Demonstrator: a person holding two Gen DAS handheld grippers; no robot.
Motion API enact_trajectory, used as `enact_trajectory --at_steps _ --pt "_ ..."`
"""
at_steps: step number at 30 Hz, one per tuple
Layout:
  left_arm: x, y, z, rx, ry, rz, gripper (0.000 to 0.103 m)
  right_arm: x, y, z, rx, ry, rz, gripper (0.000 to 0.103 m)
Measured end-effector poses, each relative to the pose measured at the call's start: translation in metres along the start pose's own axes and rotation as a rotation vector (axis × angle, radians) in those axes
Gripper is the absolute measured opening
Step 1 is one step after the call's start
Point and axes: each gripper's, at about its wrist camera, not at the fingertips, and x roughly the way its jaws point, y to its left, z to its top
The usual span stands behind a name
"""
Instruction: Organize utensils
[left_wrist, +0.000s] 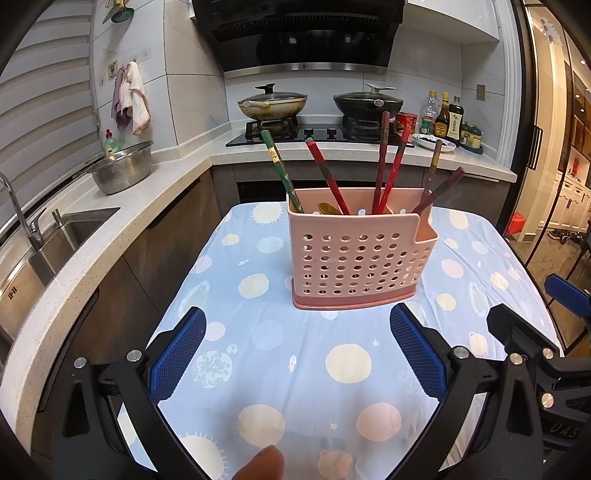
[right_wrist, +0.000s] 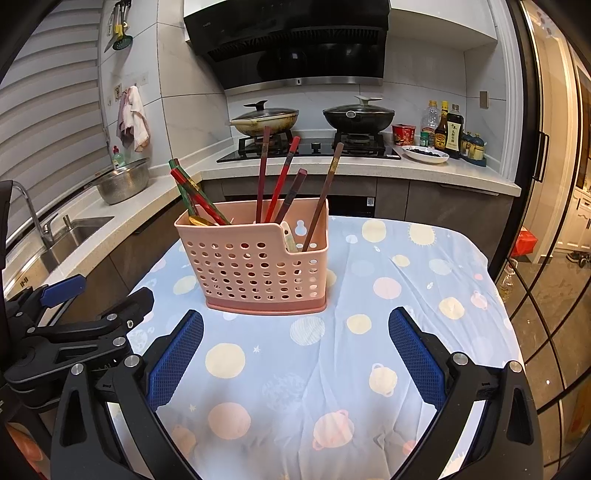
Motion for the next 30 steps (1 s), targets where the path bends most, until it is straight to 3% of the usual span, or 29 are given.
enact_trajectory --at_steps 30 --pt "0.0059 0.0090 -0.0036 -0.041 0.024 0.060 0.096 0.0073 0.0003 -0.0056 0.002 0.033 -0.002 0.096"
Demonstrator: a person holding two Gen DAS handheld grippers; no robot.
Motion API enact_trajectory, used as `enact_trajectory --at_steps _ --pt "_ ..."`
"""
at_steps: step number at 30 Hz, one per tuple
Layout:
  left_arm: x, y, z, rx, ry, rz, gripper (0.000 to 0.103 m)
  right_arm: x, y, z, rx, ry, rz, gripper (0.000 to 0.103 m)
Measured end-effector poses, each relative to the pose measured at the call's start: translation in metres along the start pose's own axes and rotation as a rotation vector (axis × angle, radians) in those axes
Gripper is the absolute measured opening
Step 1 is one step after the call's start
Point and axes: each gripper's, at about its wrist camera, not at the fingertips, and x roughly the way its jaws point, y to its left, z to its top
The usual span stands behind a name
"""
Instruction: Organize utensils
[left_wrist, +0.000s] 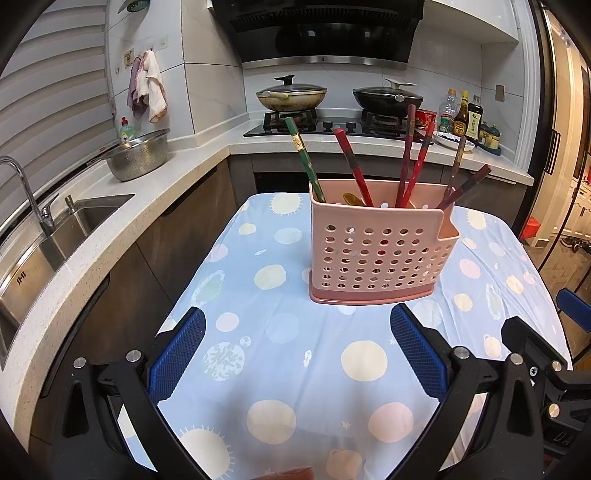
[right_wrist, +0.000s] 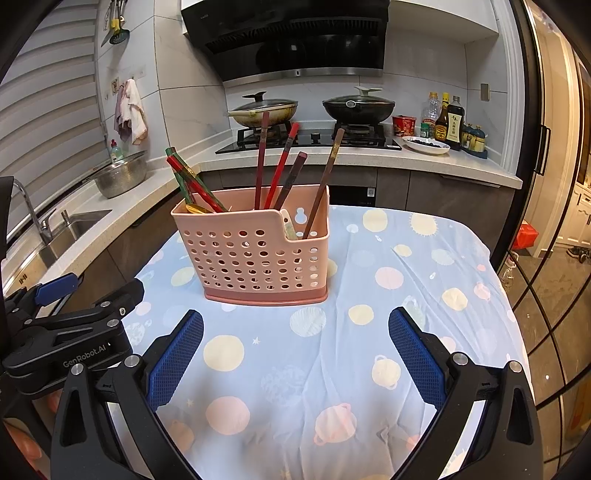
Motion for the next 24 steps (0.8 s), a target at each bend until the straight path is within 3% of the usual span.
enact_trajectory --at_steps 24 --pt "-0.0019 -0.0013 -0.0016 0.001 0.001 0.003 0.096 0.0003 0.0009 -0.0024 0.006 0.008 0.004 0.096"
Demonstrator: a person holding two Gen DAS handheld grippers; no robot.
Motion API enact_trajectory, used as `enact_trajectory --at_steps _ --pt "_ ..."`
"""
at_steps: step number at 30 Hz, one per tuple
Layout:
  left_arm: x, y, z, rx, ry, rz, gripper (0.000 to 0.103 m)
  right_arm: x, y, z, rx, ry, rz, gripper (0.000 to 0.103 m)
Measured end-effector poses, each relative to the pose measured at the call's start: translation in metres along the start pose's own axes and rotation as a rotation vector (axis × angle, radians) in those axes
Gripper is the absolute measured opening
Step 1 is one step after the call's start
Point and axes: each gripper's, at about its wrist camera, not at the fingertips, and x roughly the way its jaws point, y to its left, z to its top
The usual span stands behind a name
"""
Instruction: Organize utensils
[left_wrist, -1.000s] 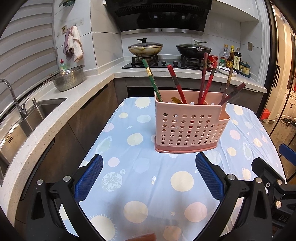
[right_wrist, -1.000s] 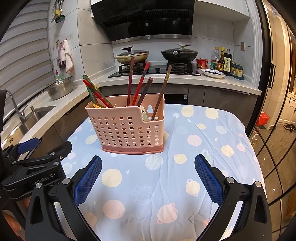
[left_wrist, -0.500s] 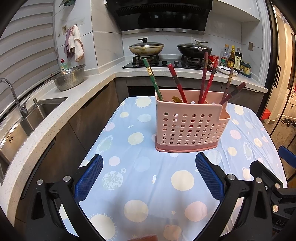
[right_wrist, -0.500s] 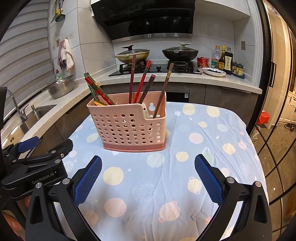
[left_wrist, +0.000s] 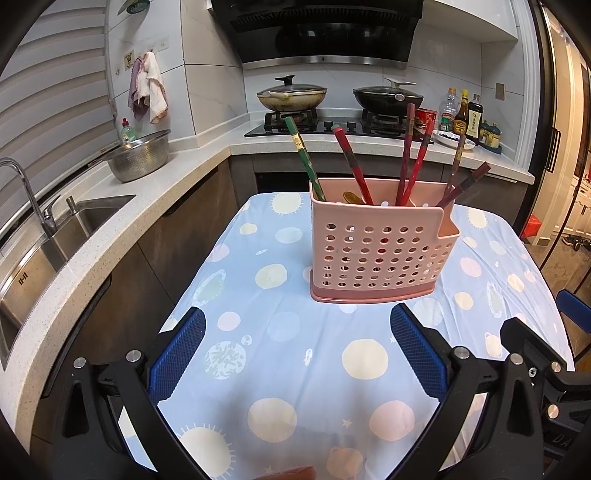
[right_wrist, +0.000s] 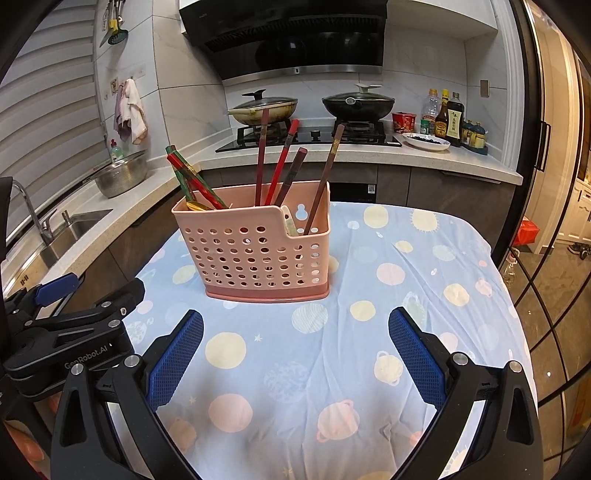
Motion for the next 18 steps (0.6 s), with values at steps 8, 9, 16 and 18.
enact_trajectory --at_steps 8,9,16,18 --pt "0.0000 0.0006 -0.0005 0.001 0.002 0.002 0.096 -0.0002 -0.0017 -0.0011 0.002 0.002 0.001 0.096" --pt "0.0001 0.0005 -0.0005 0.001 0.002 0.004 0.096 -0.0003 -0.0019 -0.0012 0.002 0.002 0.002 0.096" --pt "0.0002 0.0002 -0.0005 0.004 0.000 0.006 0.096 0.0002 -0.0019 -0.0014 0.001 0.004 0.001 0.096" --pt "-0.0001 0.0001 -0.0006 0.005 -0.001 0.008 0.096 0.0002 -0.0022 -0.0019 0.003 0.005 0.001 0.096"
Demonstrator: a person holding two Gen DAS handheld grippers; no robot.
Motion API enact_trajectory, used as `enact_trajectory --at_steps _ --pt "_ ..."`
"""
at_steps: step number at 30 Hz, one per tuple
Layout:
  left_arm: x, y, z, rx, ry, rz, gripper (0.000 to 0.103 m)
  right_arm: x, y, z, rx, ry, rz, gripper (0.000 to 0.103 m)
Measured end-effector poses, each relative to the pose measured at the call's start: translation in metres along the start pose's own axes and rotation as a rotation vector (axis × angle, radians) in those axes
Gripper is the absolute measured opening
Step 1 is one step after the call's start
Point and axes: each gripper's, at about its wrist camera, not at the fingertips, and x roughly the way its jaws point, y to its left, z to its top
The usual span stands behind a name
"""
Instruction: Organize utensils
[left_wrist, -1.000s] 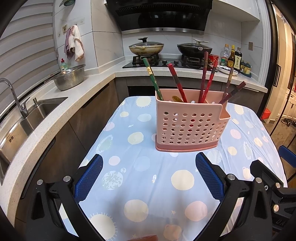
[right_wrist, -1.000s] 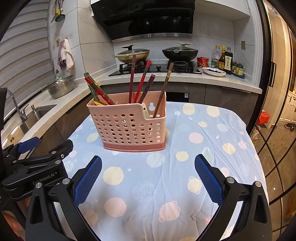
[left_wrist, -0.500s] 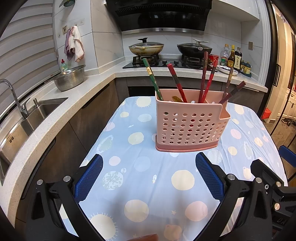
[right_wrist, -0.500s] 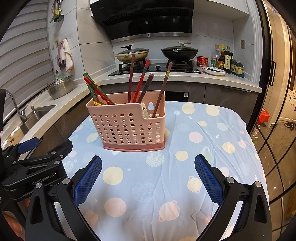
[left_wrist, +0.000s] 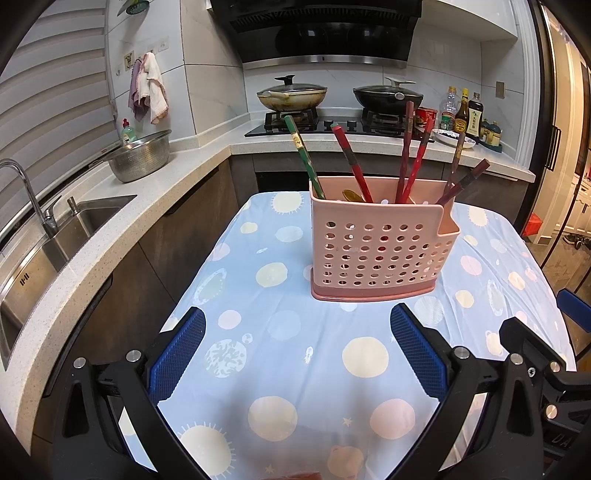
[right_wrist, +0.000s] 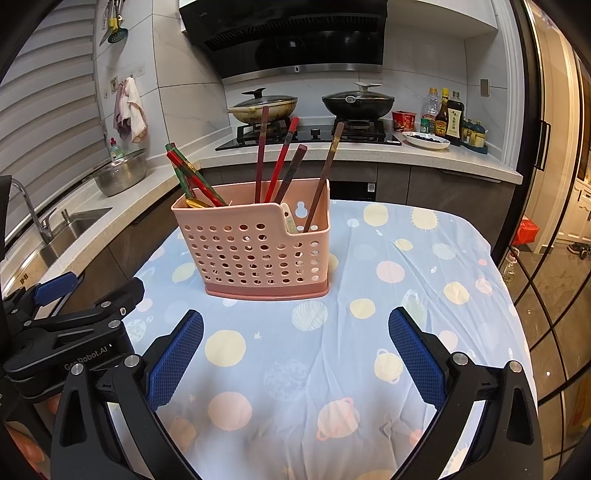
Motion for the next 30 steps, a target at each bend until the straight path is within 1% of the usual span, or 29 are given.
enact_trajectory --at_steps 30 --pt "0.0057 0.0056 -0.0016 0.002 0.014 0.015 0.096 0.0027 0.0034 -0.0009 -0.002 0.008 -0.004 0.096"
